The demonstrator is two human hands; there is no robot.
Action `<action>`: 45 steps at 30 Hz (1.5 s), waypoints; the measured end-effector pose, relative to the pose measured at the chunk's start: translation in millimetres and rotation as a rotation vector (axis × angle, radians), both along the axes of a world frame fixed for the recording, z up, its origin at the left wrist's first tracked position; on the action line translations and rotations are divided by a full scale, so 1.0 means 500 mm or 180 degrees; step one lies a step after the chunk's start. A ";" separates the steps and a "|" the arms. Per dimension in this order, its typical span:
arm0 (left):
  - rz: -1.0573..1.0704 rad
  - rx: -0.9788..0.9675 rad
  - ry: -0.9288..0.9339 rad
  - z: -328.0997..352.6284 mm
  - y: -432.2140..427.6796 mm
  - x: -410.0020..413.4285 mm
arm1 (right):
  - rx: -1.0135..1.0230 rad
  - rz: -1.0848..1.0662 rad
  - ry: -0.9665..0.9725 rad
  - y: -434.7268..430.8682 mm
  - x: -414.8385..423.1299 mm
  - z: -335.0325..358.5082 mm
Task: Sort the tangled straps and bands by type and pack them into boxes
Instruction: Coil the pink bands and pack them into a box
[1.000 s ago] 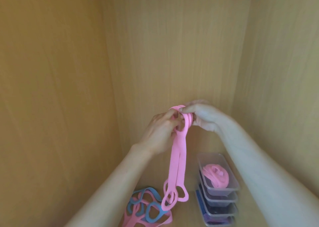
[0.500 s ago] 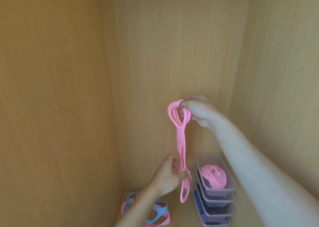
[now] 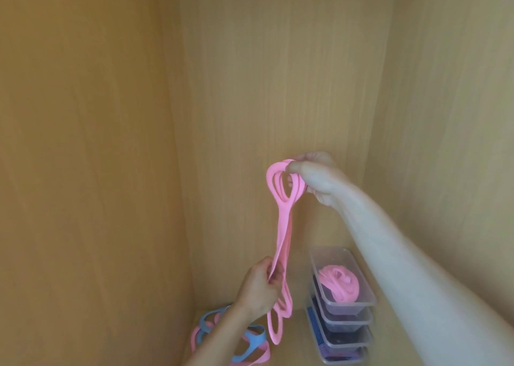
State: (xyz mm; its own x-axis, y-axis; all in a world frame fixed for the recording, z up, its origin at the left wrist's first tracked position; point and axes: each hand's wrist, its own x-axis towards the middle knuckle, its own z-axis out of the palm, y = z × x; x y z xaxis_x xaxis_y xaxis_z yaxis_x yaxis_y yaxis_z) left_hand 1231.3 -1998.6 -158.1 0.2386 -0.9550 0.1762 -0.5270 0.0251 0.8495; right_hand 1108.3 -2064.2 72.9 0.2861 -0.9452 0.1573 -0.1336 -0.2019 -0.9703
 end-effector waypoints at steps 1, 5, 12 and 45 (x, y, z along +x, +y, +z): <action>0.0024 0.0016 -0.0030 -0.006 0.003 0.003 | 0.0004 0.0000 0.0018 0.000 -0.001 -0.001; 0.0088 0.0143 0.0150 -0.033 0.002 0.018 | -0.0022 -0.0017 0.0076 0.001 -0.011 0.003; 0.0041 0.0289 0.0392 -0.044 -0.014 0.029 | 0.0016 0.0035 0.0091 0.000 -0.022 -0.001; -0.1016 0.0344 0.1949 0.086 0.033 0.031 | -0.0514 -0.0292 0.0003 -0.062 -0.043 -0.051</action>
